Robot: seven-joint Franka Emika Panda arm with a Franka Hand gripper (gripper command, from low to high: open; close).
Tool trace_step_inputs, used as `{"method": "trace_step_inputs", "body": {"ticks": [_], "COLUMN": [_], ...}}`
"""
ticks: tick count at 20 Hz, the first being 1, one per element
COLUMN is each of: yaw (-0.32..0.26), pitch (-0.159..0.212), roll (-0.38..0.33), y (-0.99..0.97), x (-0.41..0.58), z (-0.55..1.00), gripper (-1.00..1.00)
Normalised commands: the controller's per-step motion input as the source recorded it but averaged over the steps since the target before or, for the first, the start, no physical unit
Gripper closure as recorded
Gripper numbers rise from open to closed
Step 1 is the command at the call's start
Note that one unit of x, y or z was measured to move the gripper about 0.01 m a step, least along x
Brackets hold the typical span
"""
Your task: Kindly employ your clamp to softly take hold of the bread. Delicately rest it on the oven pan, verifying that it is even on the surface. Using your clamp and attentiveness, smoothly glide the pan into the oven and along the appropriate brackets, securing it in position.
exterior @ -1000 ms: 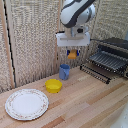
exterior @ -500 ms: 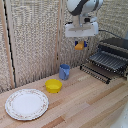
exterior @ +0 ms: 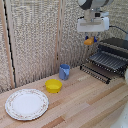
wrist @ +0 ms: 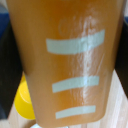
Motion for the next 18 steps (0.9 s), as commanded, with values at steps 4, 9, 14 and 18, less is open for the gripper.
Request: {"method": "trace_step_inputs", "body": {"ticks": [4, 9, 14, 18], "yaw": [-0.129, -0.099, -0.083, -0.074], "pitch": [0.000, 0.000, 0.000, 0.000], "roll": [0.013, 0.024, 0.030, 0.034], "y": [-0.82, -0.88, -0.90, -0.87], "x": [0.010, 0.062, 0.115, 0.256], "z": [0.16, 0.06, 0.03, 0.02], "gripper": [1.00, 1.00, 1.00, 1.00]}}
